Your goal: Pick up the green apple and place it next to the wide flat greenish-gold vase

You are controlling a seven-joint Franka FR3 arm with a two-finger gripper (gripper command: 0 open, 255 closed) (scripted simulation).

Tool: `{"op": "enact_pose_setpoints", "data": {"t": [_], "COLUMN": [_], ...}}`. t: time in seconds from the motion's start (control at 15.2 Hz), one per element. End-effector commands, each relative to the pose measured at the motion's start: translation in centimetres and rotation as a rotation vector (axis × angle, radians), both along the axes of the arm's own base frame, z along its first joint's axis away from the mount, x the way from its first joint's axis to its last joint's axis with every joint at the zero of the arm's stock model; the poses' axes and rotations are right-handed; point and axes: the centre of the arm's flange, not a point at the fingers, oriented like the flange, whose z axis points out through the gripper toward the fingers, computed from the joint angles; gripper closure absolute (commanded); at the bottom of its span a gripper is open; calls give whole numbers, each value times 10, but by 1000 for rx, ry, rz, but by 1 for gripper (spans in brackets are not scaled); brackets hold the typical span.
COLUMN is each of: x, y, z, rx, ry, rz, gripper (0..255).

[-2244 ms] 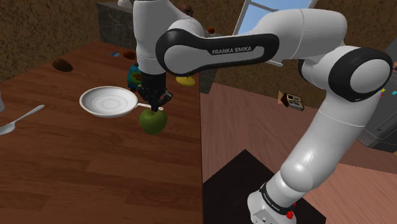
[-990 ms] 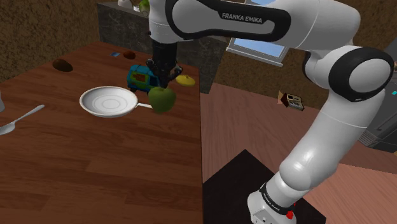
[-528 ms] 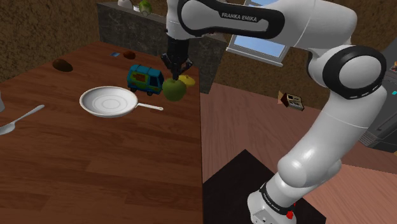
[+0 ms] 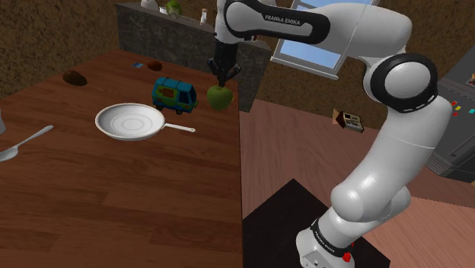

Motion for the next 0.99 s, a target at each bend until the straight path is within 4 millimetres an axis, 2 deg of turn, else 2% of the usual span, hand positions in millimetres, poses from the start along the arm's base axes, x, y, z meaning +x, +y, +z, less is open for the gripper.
{"op": "enact_pose_setpoints", "data": {"t": [0.0, 0.92], "x": [14, 99], "y": [-24, -188], "z": [-1, -1], "rx": [-1, -1], "ry": [0, 0], "rz": [1, 1], "gripper": [255, 255]}}
